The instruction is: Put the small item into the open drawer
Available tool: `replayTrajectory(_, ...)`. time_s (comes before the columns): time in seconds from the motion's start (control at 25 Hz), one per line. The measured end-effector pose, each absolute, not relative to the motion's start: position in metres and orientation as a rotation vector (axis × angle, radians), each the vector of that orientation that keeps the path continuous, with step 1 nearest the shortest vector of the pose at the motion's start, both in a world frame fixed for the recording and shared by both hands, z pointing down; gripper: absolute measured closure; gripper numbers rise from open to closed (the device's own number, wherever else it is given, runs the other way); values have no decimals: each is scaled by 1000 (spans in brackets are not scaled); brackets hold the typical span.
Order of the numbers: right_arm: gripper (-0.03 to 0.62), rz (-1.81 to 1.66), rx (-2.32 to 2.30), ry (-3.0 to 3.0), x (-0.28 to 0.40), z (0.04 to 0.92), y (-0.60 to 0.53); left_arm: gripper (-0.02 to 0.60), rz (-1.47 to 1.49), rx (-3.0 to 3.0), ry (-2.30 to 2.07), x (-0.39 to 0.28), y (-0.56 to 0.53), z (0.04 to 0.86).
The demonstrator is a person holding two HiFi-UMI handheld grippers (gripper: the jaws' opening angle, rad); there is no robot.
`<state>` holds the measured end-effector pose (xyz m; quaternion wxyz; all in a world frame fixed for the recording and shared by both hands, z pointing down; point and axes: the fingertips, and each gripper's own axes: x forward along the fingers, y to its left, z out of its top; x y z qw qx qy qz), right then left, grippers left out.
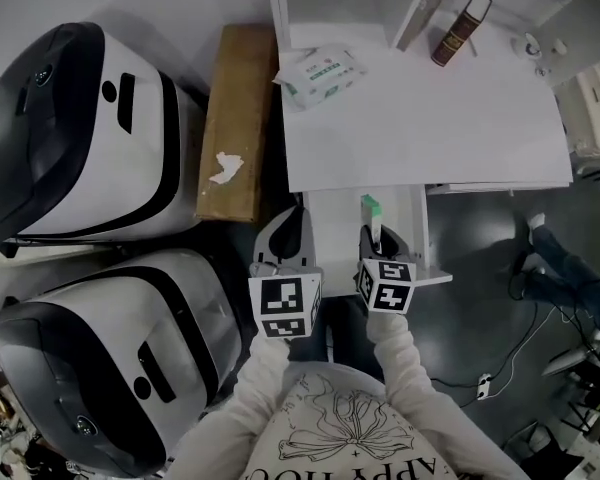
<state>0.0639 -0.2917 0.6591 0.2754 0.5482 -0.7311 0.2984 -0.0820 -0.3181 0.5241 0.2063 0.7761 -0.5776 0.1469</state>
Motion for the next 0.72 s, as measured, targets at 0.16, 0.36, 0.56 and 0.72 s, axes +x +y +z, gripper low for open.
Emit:
replayTrajectory(0.16, 502, 835, 1407, -1944, 59, 687, -300, 574, 416, 2120, -1621, -88, -321, 536)
replayTrajectory(0.36, 502, 884, 1317, -1903, 54, 731, -308, 574, 423, 2077, -1646, -96, -325, 546)
replayTrajectory(0.56, 502, 870, 1224, -1829, 58, 779, -311, 574, 433, 2055, -1671, -105, -325, 551)
replayTrajectory(0.72, 502, 911, 1196, -1779, 57, 808, -314, 574, 441, 2028, -1679, -113, -322, 557)
